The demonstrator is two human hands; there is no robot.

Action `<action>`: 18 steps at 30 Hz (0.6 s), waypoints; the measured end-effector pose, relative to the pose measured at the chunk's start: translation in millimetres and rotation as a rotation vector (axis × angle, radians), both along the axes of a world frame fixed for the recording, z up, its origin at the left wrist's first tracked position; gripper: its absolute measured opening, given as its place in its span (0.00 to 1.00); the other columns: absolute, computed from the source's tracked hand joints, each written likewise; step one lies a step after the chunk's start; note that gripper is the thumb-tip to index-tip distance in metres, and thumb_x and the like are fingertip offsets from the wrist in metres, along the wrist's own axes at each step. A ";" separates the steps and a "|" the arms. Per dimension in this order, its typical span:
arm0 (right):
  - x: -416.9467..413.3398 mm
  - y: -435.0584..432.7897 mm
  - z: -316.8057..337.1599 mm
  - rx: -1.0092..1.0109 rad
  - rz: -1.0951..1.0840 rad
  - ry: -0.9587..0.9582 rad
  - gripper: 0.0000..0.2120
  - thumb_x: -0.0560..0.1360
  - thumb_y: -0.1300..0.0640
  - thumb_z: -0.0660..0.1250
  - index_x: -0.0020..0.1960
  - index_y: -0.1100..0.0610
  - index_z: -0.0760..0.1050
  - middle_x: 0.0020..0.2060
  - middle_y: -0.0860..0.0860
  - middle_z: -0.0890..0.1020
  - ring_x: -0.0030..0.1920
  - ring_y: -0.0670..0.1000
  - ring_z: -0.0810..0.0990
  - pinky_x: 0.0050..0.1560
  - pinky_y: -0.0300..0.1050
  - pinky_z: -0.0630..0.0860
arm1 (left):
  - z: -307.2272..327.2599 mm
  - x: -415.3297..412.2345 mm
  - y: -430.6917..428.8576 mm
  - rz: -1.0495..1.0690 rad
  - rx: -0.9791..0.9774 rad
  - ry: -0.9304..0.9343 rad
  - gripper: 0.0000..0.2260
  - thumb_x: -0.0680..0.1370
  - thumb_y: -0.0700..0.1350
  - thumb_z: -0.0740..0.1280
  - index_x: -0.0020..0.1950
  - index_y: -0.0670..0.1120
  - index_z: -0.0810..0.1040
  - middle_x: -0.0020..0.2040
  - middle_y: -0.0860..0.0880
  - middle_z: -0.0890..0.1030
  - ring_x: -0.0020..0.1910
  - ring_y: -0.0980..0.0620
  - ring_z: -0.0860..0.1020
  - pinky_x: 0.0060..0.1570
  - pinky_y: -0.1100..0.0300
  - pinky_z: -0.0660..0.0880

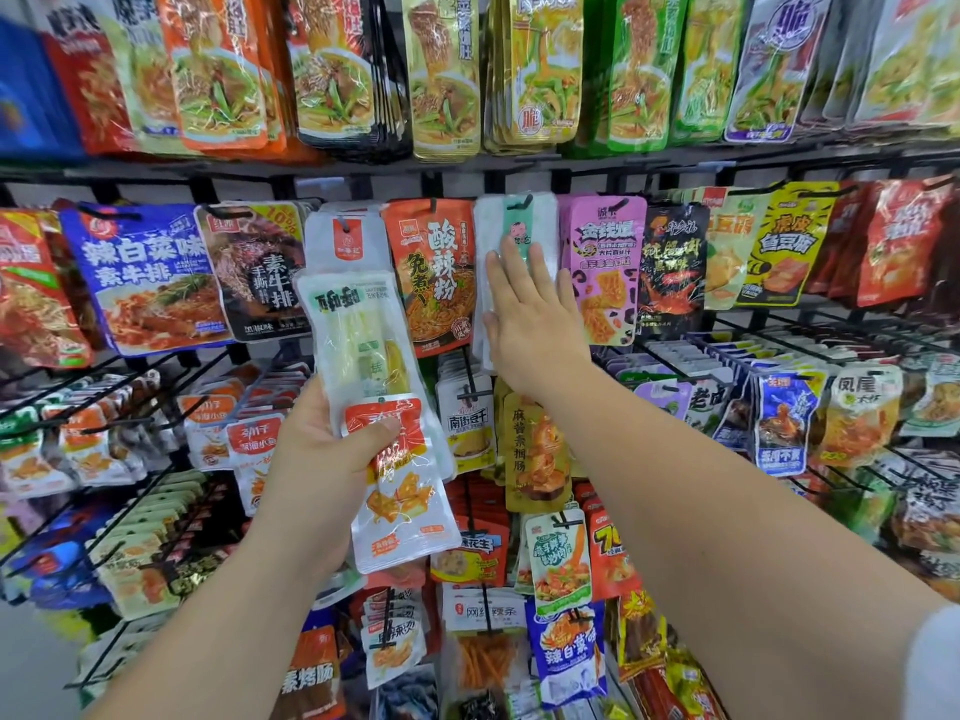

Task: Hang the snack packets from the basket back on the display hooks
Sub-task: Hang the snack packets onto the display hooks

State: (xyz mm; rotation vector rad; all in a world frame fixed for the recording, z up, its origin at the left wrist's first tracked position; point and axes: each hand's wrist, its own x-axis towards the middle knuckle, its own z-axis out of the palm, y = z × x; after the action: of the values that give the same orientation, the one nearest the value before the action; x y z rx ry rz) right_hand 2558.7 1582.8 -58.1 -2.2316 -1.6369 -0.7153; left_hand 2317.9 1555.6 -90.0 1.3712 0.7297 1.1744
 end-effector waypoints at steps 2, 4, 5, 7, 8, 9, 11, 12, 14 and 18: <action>-4.6 -6.0 0.1 0.025 0.019 0.009 0.30 0.87 0.48 0.46 0.84 0.54 0.39 0.84 0.52 0.39 0.83 0.58 0.38 0.82 0.62 0.44 | 0.1 -2.8 -1.7 -0.005 0.010 0.008 0.23 0.80 0.31 0.69 0.66 0.57 0.79 0.57 0.54 0.87 0.57 0.50 0.85 0.59 0.44 0.80; -16.9 -19.2 -5.0 0.148 0.101 0.092 0.29 0.87 0.48 0.48 0.85 0.54 0.48 0.84 0.54 0.45 0.84 0.58 0.43 0.82 0.62 0.46 | -0.1 -5.3 -4.7 -0.019 0.021 0.014 0.24 0.80 0.31 0.69 0.67 0.58 0.79 0.57 0.55 0.87 0.57 0.51 0.85 0.58 0.49 0.81; -26.8 -29.6 -8.6 0.237 0.173 0.190 0.28 0.86 0.48 0.50 0.84 0.55 0.55 0.84 0.55 0.51 0.83 0.58 0.47 0.82 0.61 0.49 | -0.5 -6.4 -6.7 -0.027 0.020 0.010 0.24 0.80 0.31 0.68 0.67 0.57 0.79 0.56 0.55 0.87 0.57 0.52 0.85 0.56 0.52 0.81; -50.5 -54.3 -16.0 0.365 0.335 0.462 0.26 0.85 0.44 0.54 0.79 0.53 0.65 0.80 0.54 0.64 0.80 0.55 0.59 0.79 0.56 0.58 | -2.3 -7.9 -10.7 -0.038 0.003 -0.011 0.24 0.80 0.30 0.68 0.68 0.55 0.78 0.56 0.54 0.87 0.55 0.52 0.86 0.52 0.53 0.82; -62.0 -68.1 -19.0 0.358 0.393 0.608 0.25 0.84 0.42 0.57 0.78 0.52 0.68 0.76 0.51 0.70 0.76 0.50 0.65 0.76 0.52 0.64 | -3.5 -8.3 -13.5 -0.044 -0.006 -0.021 0.24 0.80 0.29 0.68 0.68 0.54 0.78 0.55 0.53 0.88 0.53 0.52 0.86 0.49 0.54 0.83; -73.2 -82.3 -22.7 0.308 0.438 0.758 0.25 0.83 0.40 0.62 0.77 0.49 0.68 0.71 0.47 0.74 0.70 0.45 0.71 0.70 0.48 0.69 | -4.6 -8.4 -16.9 -0.053 -0.013 -0.030 0.23 0.79 0.29 0.69 0.67 0.53 0.78 0.55 0.52 0.88 0.53 0.51 0.87 0.47 0.54 0.84; -91.8 -107.7 -31.5 0.172 0.493 1.045 0.30 0.76 0.38 0.71 0.75 0.42 0.67 0.62 0.42 0.78 0.60 0.41 0.77 0.59 0.42 0.75 | -7.2 -8.0 -23.9 -0.079 -0.013 -0.037 0.23 0.78 0.30 0.69 0.66 0.52 0.79 0.56 0.49 0.88 0.55 0.48 0.86 0.50 0.49 0.83; -97.8 -117.5 -37.8 0.133 0.503 1.124 0.33 0.73 0.38 0.75 0.75 0.40 0.67 0.58 0.42 0.79 0.56 0.42 0.79 0.55 0.40 0.76 | -9.2 -7.8 -27.7 -0.087 -0.008 -0.033 0.23 0.78 0.29 0.69 0.66 0.52 0.79 0.56 0.49 0.87 0.56 0.47 0.86 0.52 0.48 0.82; -102.3 -131.9 -51.7 0.099 0.505 1.192 0.39 0.70 0.41 0.80 0.76 0.39 0.66 0.53 0.46 0.79 0.50 0.45 0.80 0.51 0.42 0.78 | -12.9 -7.5 -36.5 -0.093 -0.011 -0.028 0.23 0.79 0.29 0.69 0.64 0.54 0.79 0.54 0.51 0.88 0.55 0.47 0.86 0.51 0.49 0.82; -102.3 -153.8 -74.1 0.117 0.482 1.327 0.38 0.71 0.49 0.81 0.76 0.41 0.67 0.49 0.59 0.82 0.46 0.60 0.83 0.51 0.57 0.83 | -27.8 -10.1 -57.8 -0.120 -0.062 -0.019 0.20 0.79 0.31 0.69 0.62 0.55 0.80 0.54 0.50 0.88 0.54 0.46 0.86 0.51 0.46 0.82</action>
State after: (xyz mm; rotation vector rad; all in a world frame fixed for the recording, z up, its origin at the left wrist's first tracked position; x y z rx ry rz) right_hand 2456.4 1429.1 -132.2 -1.4325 -1.1898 0.6718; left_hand 2307.7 1497.8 -117.8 1.3316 0.6560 1.0607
